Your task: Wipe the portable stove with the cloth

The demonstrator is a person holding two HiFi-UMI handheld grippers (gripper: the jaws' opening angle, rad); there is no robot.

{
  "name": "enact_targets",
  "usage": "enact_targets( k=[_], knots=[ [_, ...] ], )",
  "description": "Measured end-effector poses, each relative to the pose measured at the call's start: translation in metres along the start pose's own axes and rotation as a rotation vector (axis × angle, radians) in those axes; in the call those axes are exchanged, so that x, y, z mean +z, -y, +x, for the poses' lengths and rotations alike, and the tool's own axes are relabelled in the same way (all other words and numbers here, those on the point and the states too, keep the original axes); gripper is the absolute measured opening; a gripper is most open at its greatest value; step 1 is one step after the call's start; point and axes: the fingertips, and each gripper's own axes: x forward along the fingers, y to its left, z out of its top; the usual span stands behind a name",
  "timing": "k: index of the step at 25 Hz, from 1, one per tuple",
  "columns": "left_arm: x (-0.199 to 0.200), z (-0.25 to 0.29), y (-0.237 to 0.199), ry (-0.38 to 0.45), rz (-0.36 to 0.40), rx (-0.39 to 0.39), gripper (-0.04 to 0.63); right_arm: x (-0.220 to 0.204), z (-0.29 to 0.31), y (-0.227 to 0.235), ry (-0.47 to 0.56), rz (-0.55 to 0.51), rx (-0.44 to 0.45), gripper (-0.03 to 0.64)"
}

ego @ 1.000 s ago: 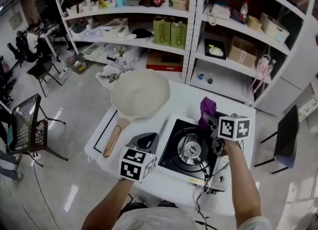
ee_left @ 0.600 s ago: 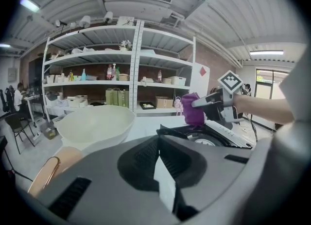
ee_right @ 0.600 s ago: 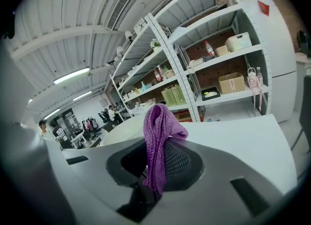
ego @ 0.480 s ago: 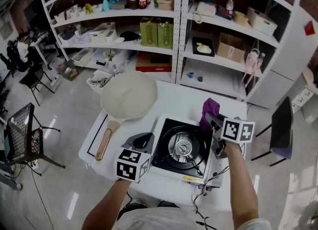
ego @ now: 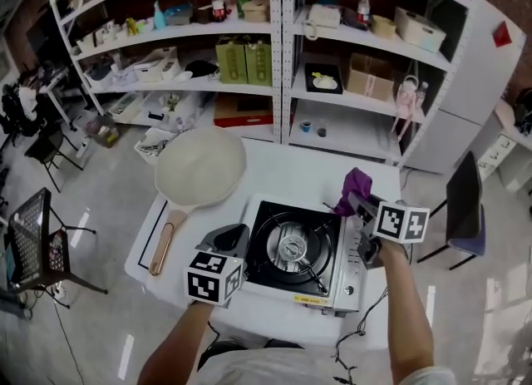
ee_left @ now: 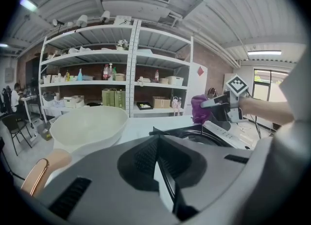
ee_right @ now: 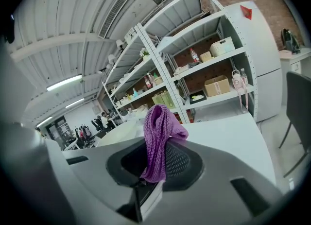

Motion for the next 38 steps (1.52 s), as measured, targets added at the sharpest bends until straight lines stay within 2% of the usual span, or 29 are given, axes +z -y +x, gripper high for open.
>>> enact_targets(
  k=[7,15,21,28,38],
  knots=[
    [0.007,0.004,0.006,0.006,0.000,-0.009,0.006,0.001,-0.023,0.007,0.031,0.013,-0.004,0.063],
    [0.022,0.004,0.010,0.035,0.022,-0.042,0.006,0.005,-0.053,-0.033,0.106,-0.054,0.013,0.063],
    [0.034,0.001,0.014,0.063,0.052,-0.096,0.006,0.000,-0.082,-0.069,0.168,-0.134,-0.053,0.063],
    [0.038,-0.012,0.019,0.085,0.076,-0.150,0.005,-0.020,-0.112,-0.094,0.206,-0.168,-0.141,0.063],
    [0.035,-0.043,0.010,0.106,0.100,-0.168,0.005,-0.046,-0.137,-0.128,0.226,-0.233,-0.230,0.063]
  ],
)
